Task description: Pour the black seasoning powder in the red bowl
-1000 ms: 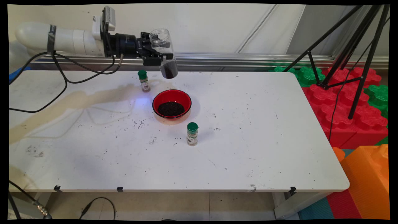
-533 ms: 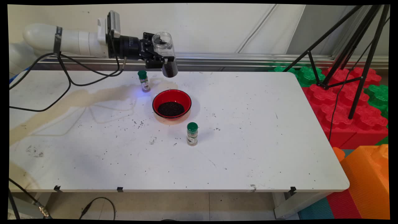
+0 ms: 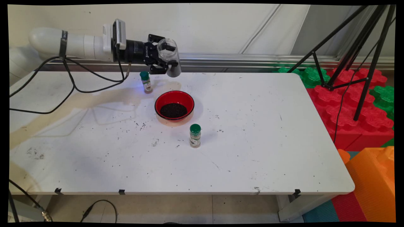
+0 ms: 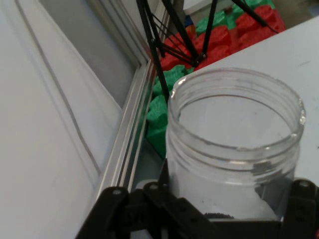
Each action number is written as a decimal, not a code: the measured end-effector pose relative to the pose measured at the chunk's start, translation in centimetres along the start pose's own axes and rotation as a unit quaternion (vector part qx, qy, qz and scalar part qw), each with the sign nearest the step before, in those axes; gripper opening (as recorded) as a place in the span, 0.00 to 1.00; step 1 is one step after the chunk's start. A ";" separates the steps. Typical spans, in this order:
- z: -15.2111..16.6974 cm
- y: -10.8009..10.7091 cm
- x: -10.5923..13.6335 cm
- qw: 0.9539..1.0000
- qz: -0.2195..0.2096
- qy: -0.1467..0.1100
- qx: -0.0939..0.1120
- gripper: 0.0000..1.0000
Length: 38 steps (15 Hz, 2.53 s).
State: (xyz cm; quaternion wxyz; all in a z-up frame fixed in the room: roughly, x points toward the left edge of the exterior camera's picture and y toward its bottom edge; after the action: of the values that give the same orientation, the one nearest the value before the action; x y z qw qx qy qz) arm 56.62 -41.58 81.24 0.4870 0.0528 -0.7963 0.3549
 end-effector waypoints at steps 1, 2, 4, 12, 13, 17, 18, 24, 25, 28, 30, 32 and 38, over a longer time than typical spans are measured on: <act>0.1 0.1 -0.1 1.000 0.009 0.000 0.000 0.00; 0.1 0.1 -0.1 1.000 0.022 -0.001 -0.001 0.00; 0.2 0.3 -0.3 0.999 0.046 -0.003 -0.002 0.00; 0.5 1.1 -0.8 0.987 0.162 -0.011 -0.010 0.00; 0.5 1.2 -0.9 0.984 0.175 -0.012 -0.012 0.00; 0.8 1.5 -1.0 0.973 0.228 -0.016 -0.019 0.00; 0.9 1.6 -1.1 0.970 0.241 -0.017 -0.021 0.00; 1.3 2.1 -1.2 0.948 0.315 -0.022 -0.032 0.00; 1.3 2.2 -1.2 0.945 0.326 -0.022 -0.034 0.00; 1.4 2.4 -1.2 0.931 0.363 -0.022 -0.039 0.00; 1.4 2.6 -1.2 0.920 0.389 -0.022 -0.042 0.00; 1.4 2.7 -1.2 0.912 0.406 -0.021 -0.044 0.00; 1.5 3.0 -1.3 0.878 0.476 -0.019 -0.050 0.00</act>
State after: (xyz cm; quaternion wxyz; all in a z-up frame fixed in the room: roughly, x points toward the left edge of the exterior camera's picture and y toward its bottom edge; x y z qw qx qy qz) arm 54.89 -40.62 78.28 0.2459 -0.3502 -0.7512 0.5025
